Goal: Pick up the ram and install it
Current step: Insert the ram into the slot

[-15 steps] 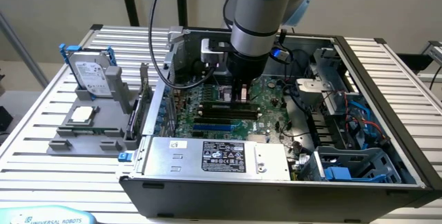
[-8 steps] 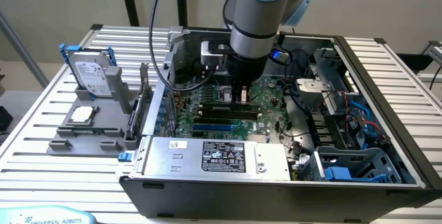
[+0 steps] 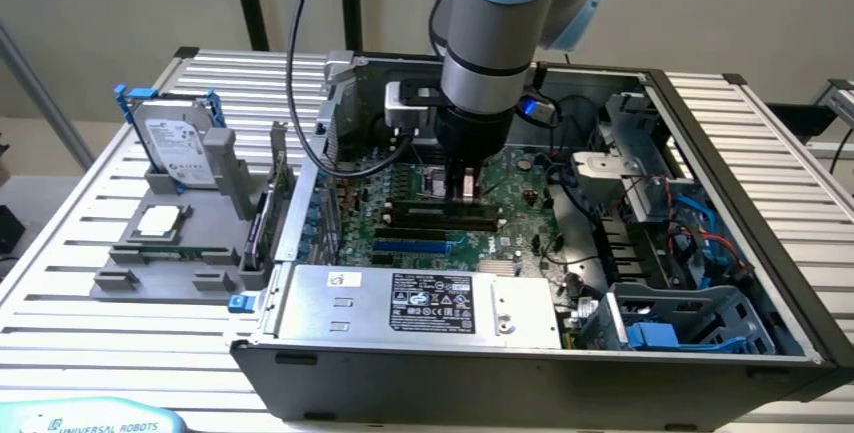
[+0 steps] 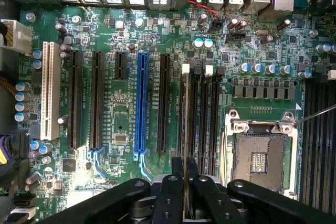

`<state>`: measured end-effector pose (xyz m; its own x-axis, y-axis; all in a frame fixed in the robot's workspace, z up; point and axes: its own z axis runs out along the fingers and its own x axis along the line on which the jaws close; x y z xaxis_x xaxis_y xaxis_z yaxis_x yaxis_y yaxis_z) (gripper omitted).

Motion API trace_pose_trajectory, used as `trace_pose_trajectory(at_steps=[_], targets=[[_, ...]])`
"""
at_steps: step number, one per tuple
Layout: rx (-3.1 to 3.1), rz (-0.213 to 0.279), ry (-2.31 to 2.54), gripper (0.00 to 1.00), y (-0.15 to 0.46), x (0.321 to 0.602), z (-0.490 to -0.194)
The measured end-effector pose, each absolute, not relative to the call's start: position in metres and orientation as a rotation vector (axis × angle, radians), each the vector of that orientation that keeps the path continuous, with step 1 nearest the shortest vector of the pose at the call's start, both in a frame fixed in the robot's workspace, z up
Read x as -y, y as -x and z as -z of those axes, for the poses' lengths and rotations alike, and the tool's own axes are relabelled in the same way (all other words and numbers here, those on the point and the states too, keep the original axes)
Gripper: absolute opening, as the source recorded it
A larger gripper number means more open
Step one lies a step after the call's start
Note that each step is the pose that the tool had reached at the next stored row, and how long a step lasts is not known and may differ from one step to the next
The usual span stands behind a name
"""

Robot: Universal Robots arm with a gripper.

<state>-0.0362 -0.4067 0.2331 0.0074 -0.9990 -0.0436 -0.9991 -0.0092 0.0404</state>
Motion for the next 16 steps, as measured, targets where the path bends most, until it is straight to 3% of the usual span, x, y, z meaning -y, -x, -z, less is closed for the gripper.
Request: trace_pose_trajectory(at_steps=[16], targets=[[-2.239,-0.066,2.225,0.14,0.0363,0.4015,-0.2304]])
